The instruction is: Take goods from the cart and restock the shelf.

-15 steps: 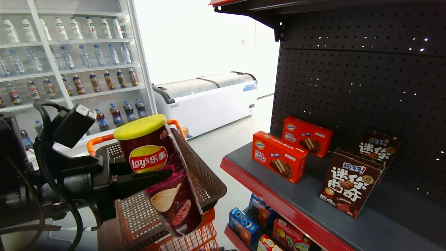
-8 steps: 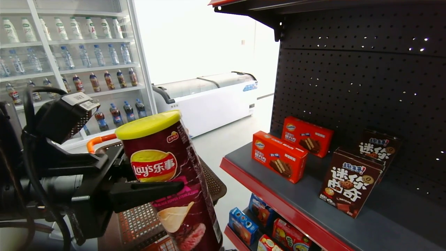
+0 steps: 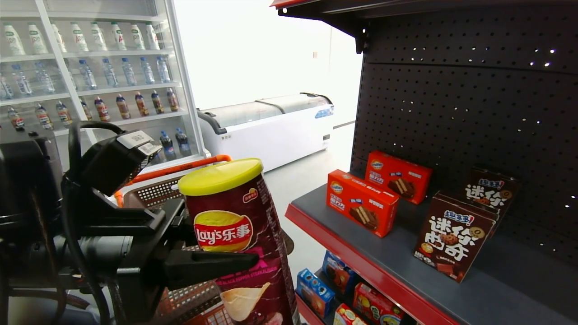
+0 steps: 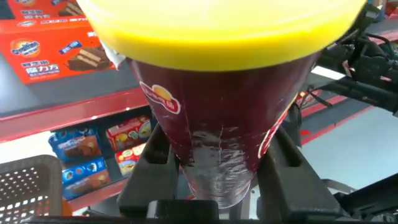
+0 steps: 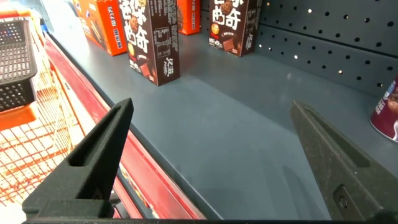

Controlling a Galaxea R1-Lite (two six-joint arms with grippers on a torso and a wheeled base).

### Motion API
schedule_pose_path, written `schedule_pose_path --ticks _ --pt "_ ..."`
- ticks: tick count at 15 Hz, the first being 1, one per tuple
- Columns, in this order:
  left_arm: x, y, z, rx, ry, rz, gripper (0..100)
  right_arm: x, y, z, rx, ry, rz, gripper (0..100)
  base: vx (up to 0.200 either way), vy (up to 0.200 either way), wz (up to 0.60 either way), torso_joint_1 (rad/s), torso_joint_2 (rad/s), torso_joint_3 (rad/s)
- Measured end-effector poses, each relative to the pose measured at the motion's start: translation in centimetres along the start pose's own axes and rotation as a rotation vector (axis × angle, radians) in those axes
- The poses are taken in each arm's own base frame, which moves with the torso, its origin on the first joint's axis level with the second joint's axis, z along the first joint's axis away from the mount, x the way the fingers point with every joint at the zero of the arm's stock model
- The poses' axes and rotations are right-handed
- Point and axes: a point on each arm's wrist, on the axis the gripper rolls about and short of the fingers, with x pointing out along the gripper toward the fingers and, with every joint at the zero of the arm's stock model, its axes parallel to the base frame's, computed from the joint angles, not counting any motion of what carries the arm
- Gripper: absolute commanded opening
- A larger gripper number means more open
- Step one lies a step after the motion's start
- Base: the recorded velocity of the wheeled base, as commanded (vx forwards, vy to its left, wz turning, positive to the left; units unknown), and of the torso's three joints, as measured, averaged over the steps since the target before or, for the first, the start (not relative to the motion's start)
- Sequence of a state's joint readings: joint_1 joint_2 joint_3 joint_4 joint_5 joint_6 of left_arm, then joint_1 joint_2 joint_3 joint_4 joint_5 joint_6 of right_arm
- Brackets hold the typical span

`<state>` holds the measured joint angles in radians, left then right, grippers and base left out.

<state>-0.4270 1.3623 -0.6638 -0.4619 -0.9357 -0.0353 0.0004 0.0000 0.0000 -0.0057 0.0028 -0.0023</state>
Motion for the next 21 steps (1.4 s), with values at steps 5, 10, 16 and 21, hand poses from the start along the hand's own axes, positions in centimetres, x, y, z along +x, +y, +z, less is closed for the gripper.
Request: schedule_pose_path --ticks 5,10,16,21 --pt "0.33 -0.02 0.01 0.006 0.002 -0.013 0 0.00 0.00 0.00 0.000 0.000 0.000 100 0.000 0.000 0.00 0.000 0.00 0.000" --pt "0.30 -0.16 0.11 0.012 -0.001 -0.016 0 0.00 0.00 0.01 0.000 -0.001 0.000 100 0.000 0.000 -0.60 0.005 0.00 0.004" --pt "0.30 -0.16 0.12 0.011 -0.001 -0.015 0 0.00 0.00 0.00 0.000 0.000 0.000 100 0.000 0.000 -0.60 0.010 0.00 0.004" --pt "0.33 -0.20 0.13 0.012 -0.001 -0.017 0 0.00 0.00 0.00 0.000 0.000 0.000 100 0.000 0.000 -0.60 0.001 0.00 0.003"
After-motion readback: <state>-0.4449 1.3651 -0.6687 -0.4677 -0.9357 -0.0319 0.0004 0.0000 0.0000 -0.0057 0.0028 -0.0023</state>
